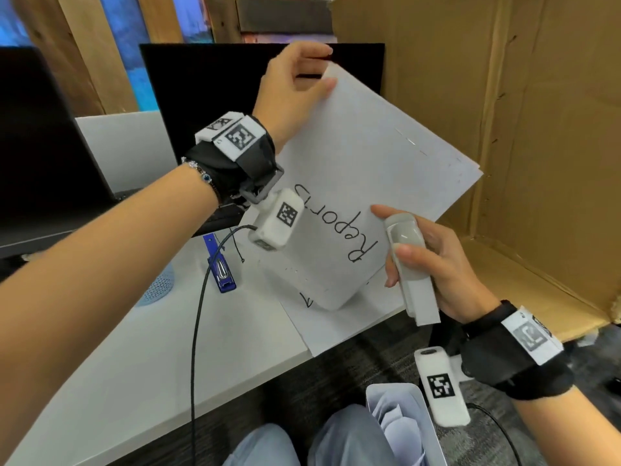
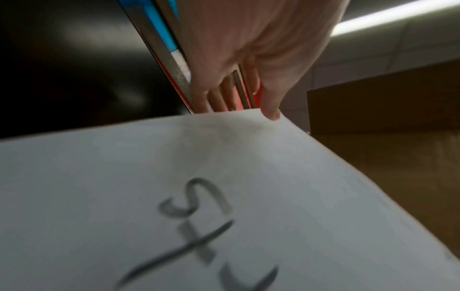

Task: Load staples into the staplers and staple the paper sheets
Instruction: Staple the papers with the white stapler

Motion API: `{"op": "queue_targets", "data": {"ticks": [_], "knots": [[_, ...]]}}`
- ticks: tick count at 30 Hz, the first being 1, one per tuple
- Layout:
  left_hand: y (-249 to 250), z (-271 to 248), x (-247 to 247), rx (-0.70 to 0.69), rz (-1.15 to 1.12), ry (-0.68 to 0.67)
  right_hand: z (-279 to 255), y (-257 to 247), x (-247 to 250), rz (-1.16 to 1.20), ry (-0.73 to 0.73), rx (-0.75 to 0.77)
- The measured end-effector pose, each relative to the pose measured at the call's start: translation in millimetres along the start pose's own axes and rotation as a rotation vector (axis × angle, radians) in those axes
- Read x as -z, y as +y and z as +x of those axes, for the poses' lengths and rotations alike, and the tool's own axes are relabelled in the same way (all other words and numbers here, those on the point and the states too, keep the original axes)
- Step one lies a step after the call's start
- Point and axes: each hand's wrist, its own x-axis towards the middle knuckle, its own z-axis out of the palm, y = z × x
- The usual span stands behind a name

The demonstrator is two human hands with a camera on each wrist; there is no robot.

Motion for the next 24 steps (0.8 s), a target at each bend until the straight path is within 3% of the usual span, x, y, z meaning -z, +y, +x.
{"op": "queue_targets", "data": {"ticks": [3, 6, 9, 12, 17, 24], "knots": [[-18, -19, 1, 0.138, 0.181, -0.02, 2, 1, 1, 0.105, 0.072, 0.014], [-40, -53, 2, 0.412, 0.218, 0.038, 4, 0, 7, 0.211, 0.121, 0.018], [-64, -84, 6, 0.694, 0.071, 0.085, 6, -2, 9, 0.332, 0.134, 0.009], [-77, -110, 5, 0.836, -0.214, 0.061, 6, -3, 6, 0.432, 0.135, 0.007], [-90, -139, 5, 0.874, -0.5, -0.14, 7, -4, -1, 0.536, 0.212, 0.009], [-86, -151, 8, 0.786, -0.482, -0.109, 12, 9, 4, 0.616, 0.316, -0.016]]}}
